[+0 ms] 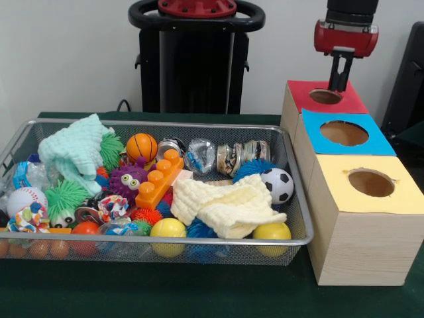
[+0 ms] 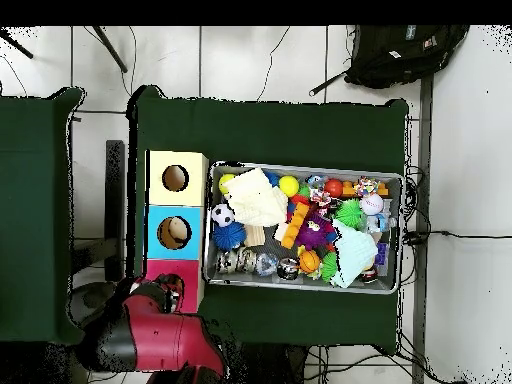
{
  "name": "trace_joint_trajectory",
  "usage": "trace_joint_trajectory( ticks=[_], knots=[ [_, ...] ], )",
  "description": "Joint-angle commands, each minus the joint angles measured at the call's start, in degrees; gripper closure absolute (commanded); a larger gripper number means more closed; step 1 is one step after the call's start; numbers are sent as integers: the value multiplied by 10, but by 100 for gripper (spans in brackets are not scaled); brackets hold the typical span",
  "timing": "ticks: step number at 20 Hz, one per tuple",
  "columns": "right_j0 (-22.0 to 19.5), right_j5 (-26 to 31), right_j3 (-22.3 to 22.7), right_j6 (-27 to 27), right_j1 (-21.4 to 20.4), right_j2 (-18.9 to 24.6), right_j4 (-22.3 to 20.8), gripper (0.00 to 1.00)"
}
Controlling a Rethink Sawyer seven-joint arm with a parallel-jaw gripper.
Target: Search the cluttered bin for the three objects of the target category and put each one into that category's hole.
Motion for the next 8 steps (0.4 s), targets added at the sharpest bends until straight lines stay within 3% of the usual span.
trace_joint_trajectory(
  ticks=[1,8],
  knots=[
    [-14,75,25,90,-27,9,2,100],
    [-32,61,27,83,-27,22,0,100]
  ],
)
